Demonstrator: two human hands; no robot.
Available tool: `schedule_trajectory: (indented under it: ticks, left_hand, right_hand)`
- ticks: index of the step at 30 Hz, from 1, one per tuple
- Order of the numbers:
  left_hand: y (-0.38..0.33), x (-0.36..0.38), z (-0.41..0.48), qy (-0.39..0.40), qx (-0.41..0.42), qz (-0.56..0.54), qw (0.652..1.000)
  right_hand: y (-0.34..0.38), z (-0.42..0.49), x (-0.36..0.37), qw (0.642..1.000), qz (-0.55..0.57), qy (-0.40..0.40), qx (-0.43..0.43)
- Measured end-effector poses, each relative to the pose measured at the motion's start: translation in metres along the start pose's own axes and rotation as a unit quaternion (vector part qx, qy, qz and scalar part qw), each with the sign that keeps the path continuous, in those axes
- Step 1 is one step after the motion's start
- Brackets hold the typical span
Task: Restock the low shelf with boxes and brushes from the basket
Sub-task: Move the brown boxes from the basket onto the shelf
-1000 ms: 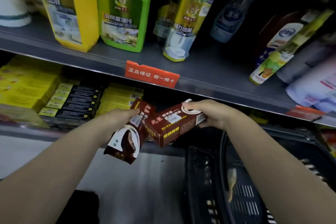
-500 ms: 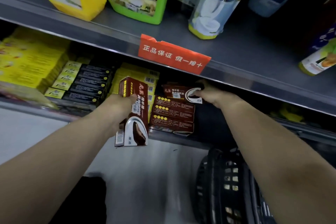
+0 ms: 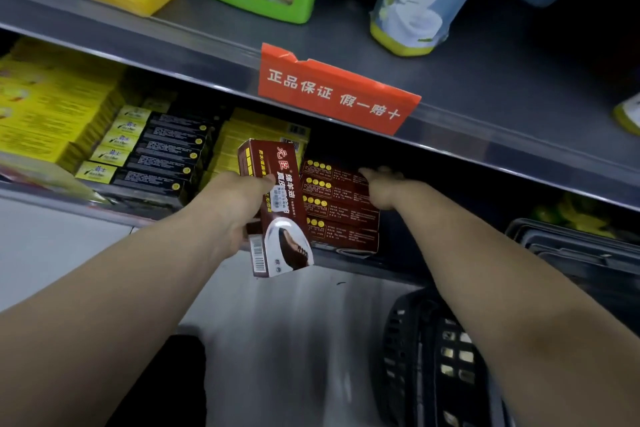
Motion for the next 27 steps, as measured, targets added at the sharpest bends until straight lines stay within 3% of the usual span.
schedule_trajectory:
  ticks: [2, 4, 6, 8, 10, 13, 14, 15, 17, 18, 20, 23, 27]
  left_hand:
    - [0.0, 0.001, 0.0, 0.004, 0.003, 0.001, 1.0]
    - [0.0, 0.003, -0.001, 0.009, 0.005, -0.003, 1.0]
    - [0.0, 0.006, -0.003, 0.023, 0.01, -0.009, 1.0]
    - [0.0, 0.008, -0.006, 0.053, 0.017, -0.013, 0.998]
    - [0.001, 0.01, -0.008, 0.088, 0.03, 0.006, 0.996]
    - [0.003, 0.01, -0.01, 0.087, 0.082, 0.144, 0.982]
    - [0.003, 0.01, -0.011, 0.08, 0.109, 0.199, 0.971]
    - [0.003, 0.009, -0.011, 0.077, 0.132, 0.243, 0.958]
    - [0.002, 0.008, -0.013, 0.081, 0.152, 0.277, 0.945]
    - [0.002, 0.008, -0.013, 0.084, 0.159, 0.277, 0.944]
    - [0.002, 0.007, -0.013, 0.087, 0.163, 0.273, 0.944]
    - [0.002, 0.008, -0.012, 0.091, 0.17, 0.28, 0.94]
    - [0.0, 0.007, -0.01, 0.097, 0.175, 0.271, 0.942]
  right_hand:
    - [0.019, -0.016, -0.01, 0.999, -0.002, -0.026, -0.038]
    - [0.042, -0.04, -0.02, 0.985, 0.139, 0.003, -0.107]
    - [0.058, -0.072, -0.025, 0.928, 0.339, 0.104, -0.117]
    - [0.061, -0.097, -0.023, 0.866, 0.454, 0.179, -0.108]
    - [0.057, -0.111, -0.015, 0.852, 0.477, 0.188, -0.107]
    - [0.047, -0.114, -0.01, 0.824, 0.544, 0.131, -0.095]
    - [0.043, -0.11, -0.012, 0.829, 0.547, 0.086, -0.082]
    - [0.038, -0.102, -0.015, 0.861, 0.503, 0.028, -0.068]
    - [0.028, -0.087, -0.025, 0.942, 0.321, -0.084, -0.049]
    - [0.024, -0.078, -0.03, 0.963, 0.233, -0.126, -0.056]
    - [0.016, -0.06, -0.036, 0.965, 0.176, -0.177, -0.075]
    - [0.013, -0.033, -0.036, 0.952, 0.191, -0.231, -0.071]
    - [0.019, 0.002, -0.03, 0.958, 0.182, -0.211, -0.066]
Point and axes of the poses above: each hand's wrist, its own z-axis towards the middle knuckle, its own x-axis out of the palm, y = z × x, the point moved 1 cm from there along z, towards the middle knuckle, and after that the axes turned 5 degrees about z, right-handed, at the moved point
